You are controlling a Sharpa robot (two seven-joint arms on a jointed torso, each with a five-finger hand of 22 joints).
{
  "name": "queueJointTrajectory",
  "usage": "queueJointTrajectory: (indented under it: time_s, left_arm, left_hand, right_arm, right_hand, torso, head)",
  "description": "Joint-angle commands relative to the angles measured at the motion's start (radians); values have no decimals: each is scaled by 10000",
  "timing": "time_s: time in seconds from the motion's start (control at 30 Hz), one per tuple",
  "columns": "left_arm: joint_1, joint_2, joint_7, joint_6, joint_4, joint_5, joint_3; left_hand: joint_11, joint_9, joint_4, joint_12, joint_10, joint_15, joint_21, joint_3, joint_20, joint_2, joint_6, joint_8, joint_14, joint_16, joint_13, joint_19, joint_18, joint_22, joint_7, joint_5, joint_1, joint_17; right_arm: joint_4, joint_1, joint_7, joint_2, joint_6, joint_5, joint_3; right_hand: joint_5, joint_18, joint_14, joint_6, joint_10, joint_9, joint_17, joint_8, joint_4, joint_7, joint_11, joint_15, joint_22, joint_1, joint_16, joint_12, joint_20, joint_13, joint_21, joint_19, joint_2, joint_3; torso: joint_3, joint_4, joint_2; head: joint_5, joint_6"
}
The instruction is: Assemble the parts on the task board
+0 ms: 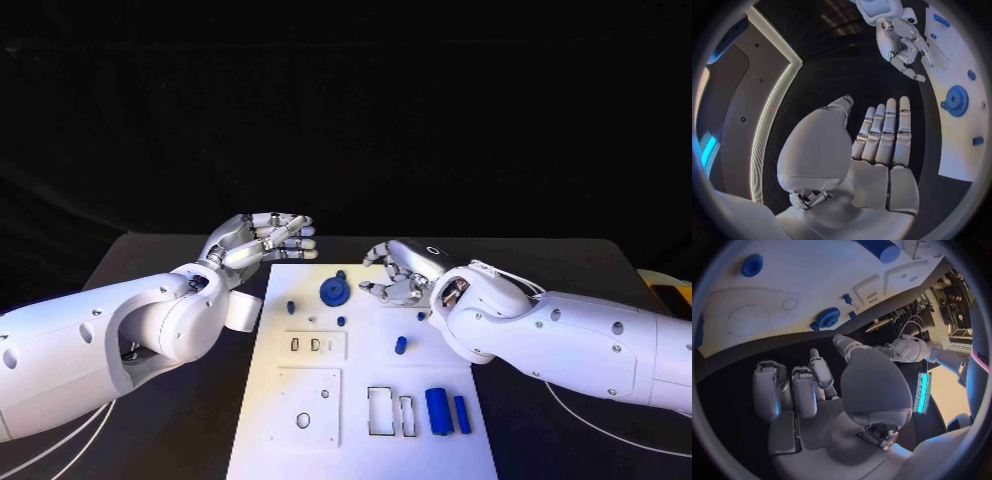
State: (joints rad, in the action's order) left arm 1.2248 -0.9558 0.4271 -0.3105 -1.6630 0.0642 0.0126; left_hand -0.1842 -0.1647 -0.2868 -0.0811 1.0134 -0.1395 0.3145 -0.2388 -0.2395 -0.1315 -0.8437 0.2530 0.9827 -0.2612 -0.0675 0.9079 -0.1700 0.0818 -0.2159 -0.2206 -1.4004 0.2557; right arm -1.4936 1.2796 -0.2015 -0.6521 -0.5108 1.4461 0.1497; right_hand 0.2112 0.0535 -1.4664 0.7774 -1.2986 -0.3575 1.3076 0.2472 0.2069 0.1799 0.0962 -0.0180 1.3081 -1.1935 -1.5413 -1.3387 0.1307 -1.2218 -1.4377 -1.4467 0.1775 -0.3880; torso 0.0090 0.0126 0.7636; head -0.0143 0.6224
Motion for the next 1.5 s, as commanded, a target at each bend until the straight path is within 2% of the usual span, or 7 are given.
queueJointTrajectory:
  time_s: [0.03, 0.2, 0.63, 0.83, 1.3, 1.5]
  left_arm:
    - [13, 48, 79, 115, 19, -24, -8]
    - [12, 69, 86, 109, 42, -24, -8]
    - [13, 105, 92, 100, 50, -24, -8]
    - [13, 105, 89, 106, 48, -24, -8]
    - [14, 89, 76, 102, 41, -24, -9]
    - [15, 97, 75, 111, 53, -24, -9]
  left_hand:
    - [-37, 12, 5, 41, -1, -16, -60, 40, -64, 72, 62, -28, -67, 36, -1, 40, -136, -13, -268, 10, -9, 10]
    - [-38, 14, -2, 55, -5, -19, -67, 44, -66, 79, 69, -37, -72, 51, -2, 41, -136, -22, -267, 10, -20, 26]
    - [-37, 13, -1, 56, -3, -19, -68, 43, -66, 80, 68, -37, -73, 53, -2, 41, -135, -23, -266, 10, -23, 28]
    - [-37, 13, -1, 56, -3, -19, -68, 43, -66, 80, 68, -37, -73, 53, -2, 41, -135, -23, -266, 10, -23, 28]
    - [-37, 13, -1, 56, -3, -19, -68, 43, -66, 80, 68, -37, -73, 53, -2, 41, -135, -23, -266, 10, -23, 28]
    - [-37, 13, -1, 56, -3, -19, -68, 43, -66, 80, 68, -37, -73, 53, -2, 41, -135, -23, -266, 10, -23, 28]
  right_arm:
    - [66, 31, 272, 143, 642, -644, -1]
    - [360, 59, 244, 468, 965, -750, -2]
    - [1357, -56, 128, 1440, 1615, -820, 22]
    - [1666, -131, 143, 1682, 1700, -761, 28]
    - [1881, -195, 121, 1861, 2096, -686, 39]
    - [1829, -200, 32, 1774, 1828, -553, 44]
  right_hand:
    - [28, -103, -838, -137, -108, 57, 1626, -148, 25, -47, -36, -32, 1127, 9, -69, -83, -24, -66, -70, -84, -133, -96]
    - [17, -100, -842, -292, -155, 157, 1648, -342, 37, -164, -141, 54, 1133, 31, -76, -100, -84, -112, -66, -82, -164, -140]
    - [64, -82, -842, -330, -165, 214, 1649, -442, -50, -226, -223, 123, 1078, -68, -76, -95, -148, -130, -10, -34, -201, -235]
    - [63, -83, -842, -442, -166, 272, 1650, -511, -64, -248, -269, 160, 1088, -68, -76, -93, -176, -139, -15, -40, -200, -253]
    - [41, -82, -845, -238, -198, 250, 1662, -469, -48, -294, -296, 202, 1085, -17, -78, -115, -225, -187, -5, -35, -225, -277]
    - [38, -82, -847, -189, -218, 252, 1672, -461, -34, -289, -282, 199, 1083, 9, -80, -131, -233, -214, 0, -32, -241, -284]
  torso:
    - [13, 9, -13]
    - [-2, 26, -7]
    - [-13, 8, 15]
    - [2, -4, -1]
    - [3, -34, -6]
    - [3, -19, -3]
  head:
    - [-16, 7]
    - [-8, 18]
    - [-62, 76]
    - [-79, 113]
    - [-122, 161]
    - [-114, 163]
